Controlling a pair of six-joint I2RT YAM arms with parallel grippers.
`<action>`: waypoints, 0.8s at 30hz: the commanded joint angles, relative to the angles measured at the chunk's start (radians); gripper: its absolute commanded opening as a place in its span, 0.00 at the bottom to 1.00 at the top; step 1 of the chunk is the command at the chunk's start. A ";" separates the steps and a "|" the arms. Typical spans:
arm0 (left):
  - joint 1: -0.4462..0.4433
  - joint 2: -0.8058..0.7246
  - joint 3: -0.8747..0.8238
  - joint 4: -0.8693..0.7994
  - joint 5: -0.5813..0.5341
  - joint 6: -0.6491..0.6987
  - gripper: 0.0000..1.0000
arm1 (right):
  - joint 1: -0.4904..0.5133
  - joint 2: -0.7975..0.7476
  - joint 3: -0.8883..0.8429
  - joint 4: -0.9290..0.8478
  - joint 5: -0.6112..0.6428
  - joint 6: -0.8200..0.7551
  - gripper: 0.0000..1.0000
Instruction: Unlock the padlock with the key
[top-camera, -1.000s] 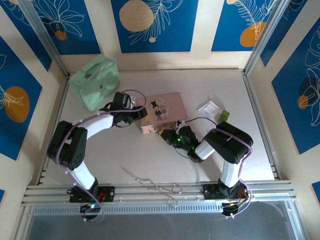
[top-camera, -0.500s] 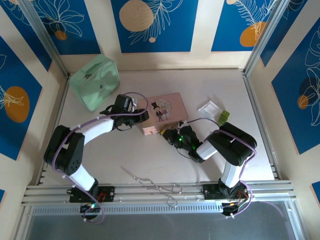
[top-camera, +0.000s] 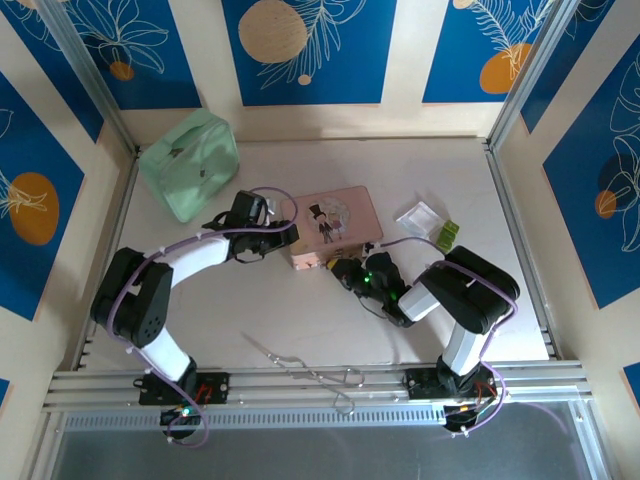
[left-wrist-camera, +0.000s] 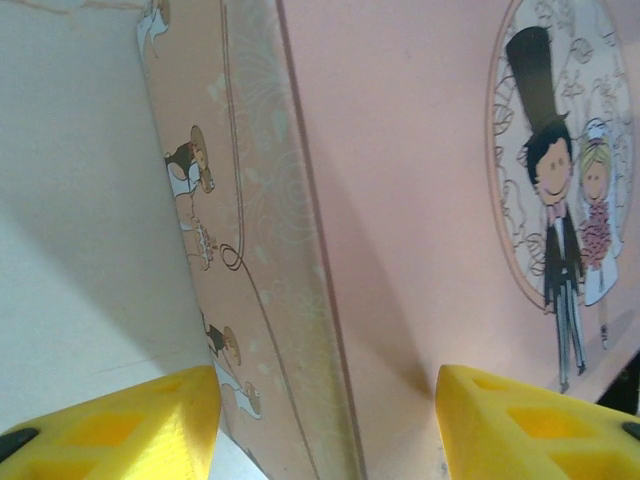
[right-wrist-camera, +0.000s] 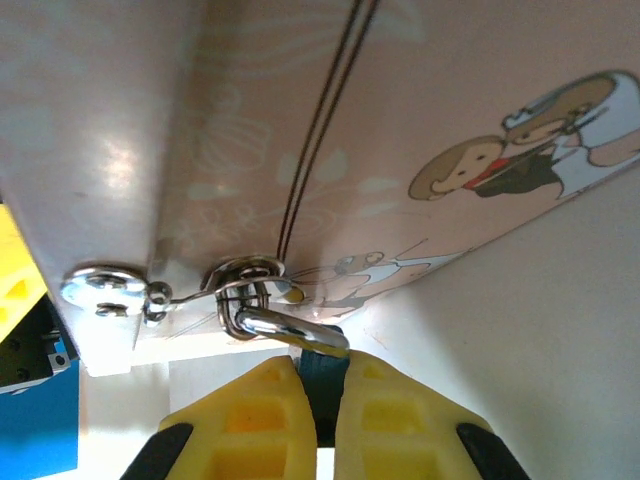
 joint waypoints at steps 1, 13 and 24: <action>-0.005 0.017 -0.008 0.006 0.002 0.020 0.61 | 0.001 -0.020 0.029 -0.015 -0.024 -0.042 0.00; 0.001 0.020 -0.014 0.004 -0.007 0.025 0.61 | -0.009 -0.003 -0.066 0.016 0.046 -0.062 0.30; 0.007 0.019 -0.017 -0.006 -0.017 0.033 0.58 | -0.015 -0.077 -0.074 -0.036 0.064 -0.104 0.00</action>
